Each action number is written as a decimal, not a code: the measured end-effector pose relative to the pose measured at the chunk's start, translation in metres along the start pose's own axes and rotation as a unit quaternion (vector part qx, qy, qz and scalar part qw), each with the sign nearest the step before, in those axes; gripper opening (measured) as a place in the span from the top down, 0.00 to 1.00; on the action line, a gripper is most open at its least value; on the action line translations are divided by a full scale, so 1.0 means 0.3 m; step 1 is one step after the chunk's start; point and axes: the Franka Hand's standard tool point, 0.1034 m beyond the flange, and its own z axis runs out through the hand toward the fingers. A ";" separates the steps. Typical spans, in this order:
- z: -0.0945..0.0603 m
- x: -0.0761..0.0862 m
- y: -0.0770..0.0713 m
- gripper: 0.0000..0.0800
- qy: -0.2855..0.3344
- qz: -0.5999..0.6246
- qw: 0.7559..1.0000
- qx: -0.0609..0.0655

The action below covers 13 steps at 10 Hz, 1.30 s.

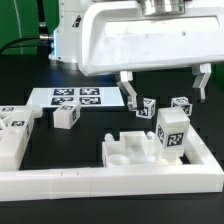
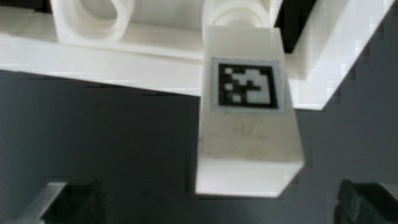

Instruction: Assemble chair

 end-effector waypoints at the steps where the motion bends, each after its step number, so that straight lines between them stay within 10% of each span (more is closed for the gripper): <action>1: 0.007 -0.020 -0.009 0.19 -0.032 0.000 0.999 0.006; 8: 0.061 -0.035 -0.032 0.19 -0.283 0.002 0.958 0.047; 13: 0.094 -0.032 -0.022 0.21 -0.273 -0.011 0.961 0.049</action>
Offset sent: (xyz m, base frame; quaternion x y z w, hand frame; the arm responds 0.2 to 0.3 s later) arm 0.0171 -0.0083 -0.0078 -0.0001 -0.1895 0.0017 0.9819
